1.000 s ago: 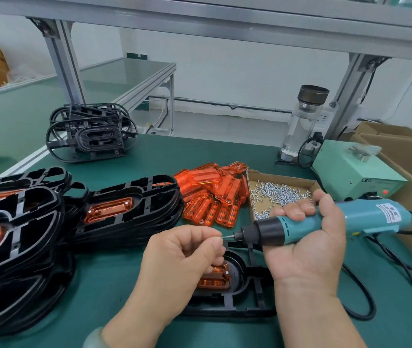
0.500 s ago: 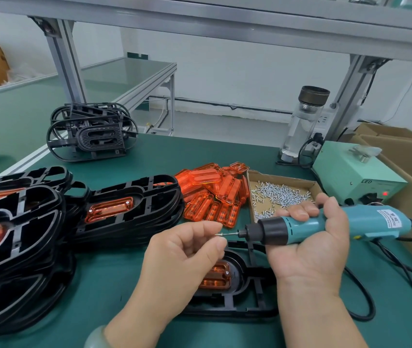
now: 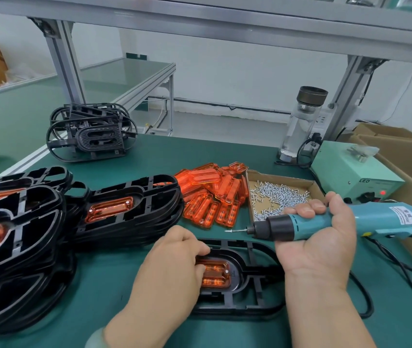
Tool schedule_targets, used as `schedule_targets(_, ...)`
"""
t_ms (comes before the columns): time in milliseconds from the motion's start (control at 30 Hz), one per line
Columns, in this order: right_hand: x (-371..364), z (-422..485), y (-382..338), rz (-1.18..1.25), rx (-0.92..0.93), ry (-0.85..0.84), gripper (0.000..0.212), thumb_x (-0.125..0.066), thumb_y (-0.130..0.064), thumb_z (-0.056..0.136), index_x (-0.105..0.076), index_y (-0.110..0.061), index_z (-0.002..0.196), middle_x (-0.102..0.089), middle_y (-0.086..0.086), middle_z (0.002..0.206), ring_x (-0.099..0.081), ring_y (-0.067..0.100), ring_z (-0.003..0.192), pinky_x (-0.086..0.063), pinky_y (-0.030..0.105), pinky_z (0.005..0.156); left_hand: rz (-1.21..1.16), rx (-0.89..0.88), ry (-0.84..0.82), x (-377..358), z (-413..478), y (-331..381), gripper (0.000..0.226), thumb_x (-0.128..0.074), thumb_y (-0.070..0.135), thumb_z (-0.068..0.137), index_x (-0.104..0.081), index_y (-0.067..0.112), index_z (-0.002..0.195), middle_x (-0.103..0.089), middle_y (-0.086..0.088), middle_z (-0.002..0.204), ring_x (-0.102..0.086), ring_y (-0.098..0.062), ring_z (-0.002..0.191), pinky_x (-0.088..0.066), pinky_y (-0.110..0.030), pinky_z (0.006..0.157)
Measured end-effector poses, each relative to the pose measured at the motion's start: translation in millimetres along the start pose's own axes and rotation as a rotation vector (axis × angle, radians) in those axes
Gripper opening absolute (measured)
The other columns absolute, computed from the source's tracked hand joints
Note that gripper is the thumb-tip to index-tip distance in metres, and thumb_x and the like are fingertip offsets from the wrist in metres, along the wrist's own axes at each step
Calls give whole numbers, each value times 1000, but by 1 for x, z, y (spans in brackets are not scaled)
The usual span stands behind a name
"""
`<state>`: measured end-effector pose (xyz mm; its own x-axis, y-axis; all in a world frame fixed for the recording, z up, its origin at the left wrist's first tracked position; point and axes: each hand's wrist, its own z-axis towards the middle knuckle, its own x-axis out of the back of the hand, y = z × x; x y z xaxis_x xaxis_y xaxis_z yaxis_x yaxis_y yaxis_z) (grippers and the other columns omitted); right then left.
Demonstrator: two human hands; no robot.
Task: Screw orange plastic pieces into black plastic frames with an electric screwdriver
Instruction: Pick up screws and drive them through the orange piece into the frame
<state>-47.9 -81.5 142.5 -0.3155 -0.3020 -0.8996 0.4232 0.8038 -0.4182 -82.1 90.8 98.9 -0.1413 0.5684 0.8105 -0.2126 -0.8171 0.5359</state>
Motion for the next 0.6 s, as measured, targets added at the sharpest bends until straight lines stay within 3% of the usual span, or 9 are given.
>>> schedule_targets(167, 0, 1, 0, -34, -1, 0, 16, -58, -23, 94, -49, -25, 81, -46, -12, 60, -44, 5, 46, -44, 18, 56, -173, -49, -71, -5, 1, 6, 32, -68, 24, 83, -65, 34, 113, -46, 27, 106, -48, 9, 96, -31, 2, 82)
schedule_targets(333, 3, 4, -1, -75, 7, -24, 13, -58, -21, 93, -48, -24, 85, -45, -11, 60, -43, 5, 47, -43, 21, 58, -196, -67, -149, 3, 3, -8, 34, -72, 31, 79, -65, 39, 110, -48, 30, 102, -45, 12, 97, -35, -4, 84)
schedule_targets(467, 3, 4, 0, -124, -3, -67, 15, -58, -20, 94, -49, -25, 83, -46, -11, 59, -44, 5, 46, -42, 20, 56, -107, -13, -285, 7, 8, -16, 47, -69, 47, 78, -56, 45, 123, -45, 25, 99, -47, 1, 94, -36, -14, 85)
schedule_targets(600, 3, 3, 1, -207, 0, -91, 15, -57, -17, 95, -53, -25, 82, -47, -10, 58, -44, 6, 46, -40, 21, 56, -126, 6, -339, 5, 9, -18, 51, -73, 52, 72, -58, 47, 120, -48, 20, 96, -48, 1, 91, -38, -17, 84)
